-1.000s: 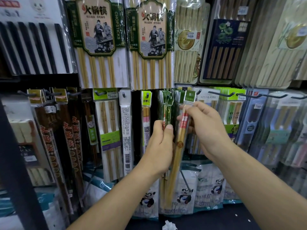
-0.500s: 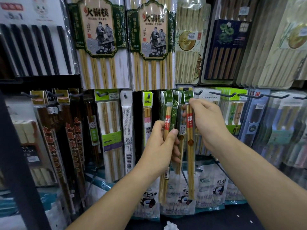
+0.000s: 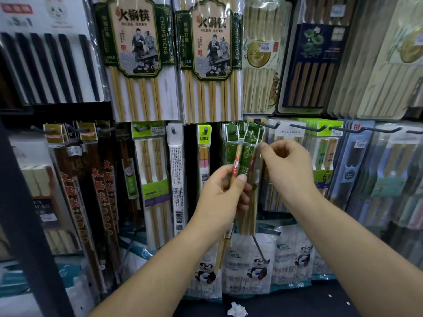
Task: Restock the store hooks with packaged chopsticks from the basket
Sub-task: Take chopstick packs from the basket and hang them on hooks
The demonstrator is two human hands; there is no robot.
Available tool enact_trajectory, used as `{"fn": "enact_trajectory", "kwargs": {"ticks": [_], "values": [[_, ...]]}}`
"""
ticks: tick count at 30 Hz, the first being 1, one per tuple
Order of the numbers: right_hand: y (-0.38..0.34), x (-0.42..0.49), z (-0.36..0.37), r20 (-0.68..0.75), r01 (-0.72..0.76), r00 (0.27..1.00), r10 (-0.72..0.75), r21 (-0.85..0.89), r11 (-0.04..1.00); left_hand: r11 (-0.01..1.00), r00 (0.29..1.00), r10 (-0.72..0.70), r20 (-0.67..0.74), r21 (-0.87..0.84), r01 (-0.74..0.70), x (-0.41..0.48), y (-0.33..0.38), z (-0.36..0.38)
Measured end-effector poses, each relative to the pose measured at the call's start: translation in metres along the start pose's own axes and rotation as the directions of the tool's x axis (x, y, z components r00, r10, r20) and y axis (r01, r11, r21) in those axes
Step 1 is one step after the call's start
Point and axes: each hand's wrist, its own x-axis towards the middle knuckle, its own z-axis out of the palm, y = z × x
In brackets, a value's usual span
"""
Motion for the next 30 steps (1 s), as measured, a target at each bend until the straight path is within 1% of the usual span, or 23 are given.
{"fn": "enact_trajectory", "kwargs": {"ticks": [1,3,4,7,11,16,18,20,21,22,24,30], "values": [[-0.002,-0.004,-0.001,0.014,0.023,1.0,-0.024,0.044,0.999,1.0,1.0,-0.002,0.001,-0.015,0.002,-0.001,0.001,0.001],[-0.008,-0.013,-0.001,0.093,0.023,0.995,-0.041,0.187,0.982,0.998,1.0,-0.009,-0.002,-0.062,0.009,-0.002,0.001,0.003],[-0.01,-0.017,-0.002,0.13,0.023,0.99,-0.054,0.232,0.972,0.995,1.0,-0.016,-0.005,-0.095,0.015,-0.003,0.001,0.004],[-0.013,-0.021,-0.003,0.149,0.044,0.985,-0.083,0.245,0.969,0.987,1.0,-0.03,-0.007,-0.161,0.029,-0.004,0.001,0.005],[-0.013,-0.021,-0.005,0.161,-0.052,0.987,0.003,0.305,0.951,0.978,0.998,-0.058,0.014,-0.202,0.06,-0.008,-0.003,0.008],[-0.014,-0.017,-0.005,0.174,-0.063,0.985,0.006,0.321,0.945,0.97,0.997,-0.079,0.006,-0.23,0.078,-0.009,-0.006,0.009],[-0.015,-0.013,-0.005,0.152,-0.058,0.988,0.01,0.317,0.947,0.977,0.997,-0.07,-0.027,-0.202,0.063,-0.008,-0.008,0.007],[-0.016,-0.008,-0.006,0.127,-0.056,0.992,0.017,0.312,0.948,0.994,0.996,-0.048,-0.072,-0.099,0.041,-0.005,-0.01,0.003],[-0.017,-0.006,-0.006,0.117,-0.051,0.993,0.016,0.301,0.952,0.996,0.996,-0.043,-0.084,-0.077,0.037,-0.004,-0.011,0.001],[-0.017,-0.003,-0.006,0.109,-0.04,0.994,0.009,0.288,0.957,0.995,0.995,-0.047,-0.094,-0.091,0.038,-0.003,-0.01,0.0],[-0.017,0.001,-0.006,0.097,-0.023,0.995,-0.003,0.264,0.964,0.993,0.993,-0.059,-0.097,-0.111,0.048,-0.002,-0.01,-0.003],[-0.017,0.007,-0.001,0.069,-0.048,0.997,0.032,0.238,0.97,0.999,0.996,-0.055,-0.074,0.0,0.055,-0.005,-0.009,-0.005]]}}
